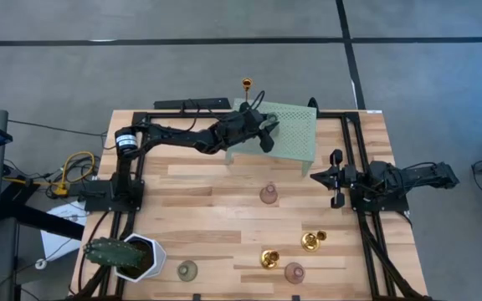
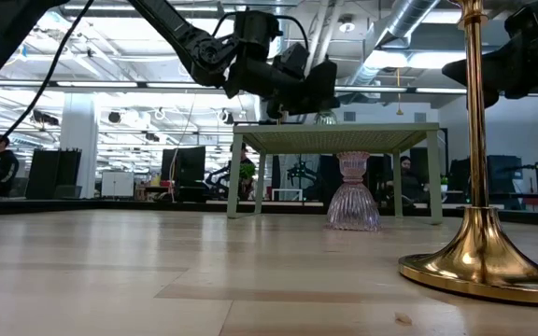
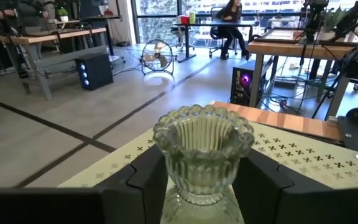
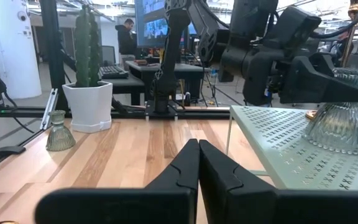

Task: Pick & Place candle stick holders
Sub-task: Put the top green glass candle holder on the shelf, then put the top purple glass candle holder on the shelf

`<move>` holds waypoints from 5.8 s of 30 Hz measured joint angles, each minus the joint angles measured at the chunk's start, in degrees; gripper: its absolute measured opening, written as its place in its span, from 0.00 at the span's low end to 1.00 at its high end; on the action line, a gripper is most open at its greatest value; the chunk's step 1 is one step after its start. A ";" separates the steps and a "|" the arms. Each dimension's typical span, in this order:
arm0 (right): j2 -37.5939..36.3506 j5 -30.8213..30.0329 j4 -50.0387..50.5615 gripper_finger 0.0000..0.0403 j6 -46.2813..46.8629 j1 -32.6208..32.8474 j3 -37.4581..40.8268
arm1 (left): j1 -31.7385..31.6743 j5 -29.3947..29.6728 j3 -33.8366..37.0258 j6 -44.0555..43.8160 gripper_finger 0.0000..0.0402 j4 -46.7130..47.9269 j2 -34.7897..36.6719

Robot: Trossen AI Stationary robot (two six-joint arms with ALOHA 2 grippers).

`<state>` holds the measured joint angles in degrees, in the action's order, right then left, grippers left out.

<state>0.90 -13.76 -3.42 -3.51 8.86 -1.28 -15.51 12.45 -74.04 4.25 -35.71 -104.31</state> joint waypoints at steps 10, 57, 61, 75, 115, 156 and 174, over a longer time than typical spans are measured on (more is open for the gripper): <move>0.00 0.13 0.00 0.00 0.00 0.00 0.00 | 0.00 -0.02 0.00 0.74 0.46 -0.83 0.00; 4.54 -1.66 -7.98 0.00 5.07 0.02 0.00 | 7.72 -0.04 22.28 6.25 0.02 36.02 38.87; 7.86 -2.83 -10.63 0.00 5.06 0.02 -0.58 | 7.73 -5.28 31.09 8.04 0.02 30.59 47.62; 37.04 -9.40 -15.55 0.00 8.12 -0.42 -13.19 | 7.74 -15.45 49.56 10.00 0.02 15.57 58.29; 75.29 -14.59 -18.17 0.00 9.60 -16.66 -35.10 | 7.74 -26.23 49.57 8.35 0.02 15.06 58.62; 75.30 -5.35 -23.03 0.00 9.42 -30.95 -35.08 | 7.74 -26.23 49.51 8.35 0.02 15.06 58.60; 84.88 -0.98 -26.38 0.00 6.67 -30.24 -40.76 | 7.74 -26.23 49.51 8.35 0.02 15.13 58.55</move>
<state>85.78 -14.74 -29.80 3.16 -21.38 -42.04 -7.77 -13.78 -24.53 12.60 -20.58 -45.76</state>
